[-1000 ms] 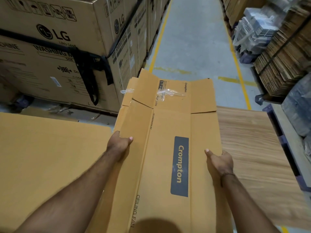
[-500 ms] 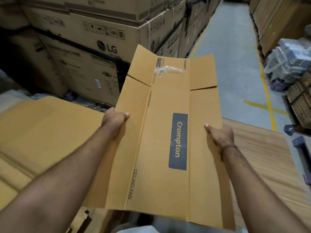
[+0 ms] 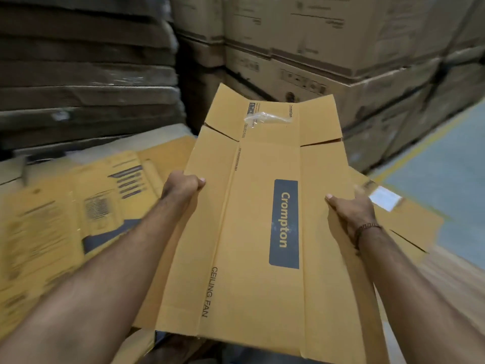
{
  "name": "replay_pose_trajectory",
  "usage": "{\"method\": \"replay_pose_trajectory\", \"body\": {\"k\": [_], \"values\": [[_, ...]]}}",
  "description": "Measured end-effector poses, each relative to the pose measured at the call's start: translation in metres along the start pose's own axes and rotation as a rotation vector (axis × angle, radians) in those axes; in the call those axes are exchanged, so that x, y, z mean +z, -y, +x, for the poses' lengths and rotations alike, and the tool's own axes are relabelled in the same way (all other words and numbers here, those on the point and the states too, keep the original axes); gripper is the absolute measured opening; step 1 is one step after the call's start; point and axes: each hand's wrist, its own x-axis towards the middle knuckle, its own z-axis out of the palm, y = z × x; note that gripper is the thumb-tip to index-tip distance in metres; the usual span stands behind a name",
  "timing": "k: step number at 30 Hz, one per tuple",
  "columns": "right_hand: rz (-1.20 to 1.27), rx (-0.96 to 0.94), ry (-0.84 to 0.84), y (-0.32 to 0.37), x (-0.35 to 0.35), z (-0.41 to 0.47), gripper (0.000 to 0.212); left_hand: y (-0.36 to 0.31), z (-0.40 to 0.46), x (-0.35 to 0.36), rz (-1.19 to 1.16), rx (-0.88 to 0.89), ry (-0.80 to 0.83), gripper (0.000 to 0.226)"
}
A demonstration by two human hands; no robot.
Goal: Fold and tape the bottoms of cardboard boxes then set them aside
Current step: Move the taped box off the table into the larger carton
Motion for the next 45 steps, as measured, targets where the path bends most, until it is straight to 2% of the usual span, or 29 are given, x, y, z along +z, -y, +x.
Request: {"method": "replay_pose_trajectory", "body": {"k": [4, 8, 13, 17, 20, 23, 27, 30, 31, 34, 37, 42, 45], "values": [[-0.056, -0.054, 0.14, 0.028, 0.083, -0.033, 0.052, 0.067, 0.027, -0.09, -0.037, -0.065, -0.157, 0.059], [-0.112, -0.106, 0.256, 0.05, 0.167, -0.072, 0.043, 0.113, 0.024, -0.169, -0.082, -0.157, -0.277, 0.04], [-0.175, -0.154, 0.38, 0.076, 0.3, -0.129, 0.073, 0.198, 0.061, -0.267, -0.134, -0.232, -0.396, 0.046], [-0.213, -0.194, 0.491, 0.092, 0.408, -0.171, 0.059, 0.257, 0.099, -0.34, -0.138, -0.299, -0.474, 0.04], [-0.265, -0.227, 0.535, 0.104, 0.481, -0.19, 0.057, 0.299, 0.135, -0.375, -0.131, -0.319, -0.511, 0.037], [-0.303, -0.259, 0.57, 0.115, 0.542, -0.197, 0.043, 0.342, 0.168, -0.384, -0.156, -0.357, -0.514, 0.034], [-0.354, -0.243, 0.614, 0.111, 0.603, -0.192, 0.072, 0.39, 0.206, -0.382, -0.212, -0.394, -0.506, 0.036], [-0.392, -0.223, 0.612, 0.104, 0.639, -0.181, 0.079, 0.413, 0.235, -0.378, -0.239, -0.424, -0.464, 0.055], [-0.421, -0.23, 0.605, 0.102, 0.649, -0.179, 0.079, 0.419, 0.245, -0.378, -0.231, -0.432, -0.449, 0.059], [-0.561, -0.24, 0.583, 0.088, 0.681, -0.174, 0.072, 0.43, 0.275, -0.378, -0.186, -0.419, -0.418, 0.053], [-0.757, -0.201, 0.61, 0.066, 0.709, -0.172, 0.065, 0.454, 0.298, -0.377, -0.127, -0.463, -0.368, 0.064], [-0.986, -0.207, 0.669, 0.036, 0.743, -0.149, 0.101, 0.5, 0.316, -0.375, -0.196, -0.523, -0.246, 0.058], [-1.013, -0.207, 0.667, 0.037, 0.749, -0.141, 0.109, 0.513, 0.324, -0.371, -0.208, -0.533, -0.243, 0.068]]}}
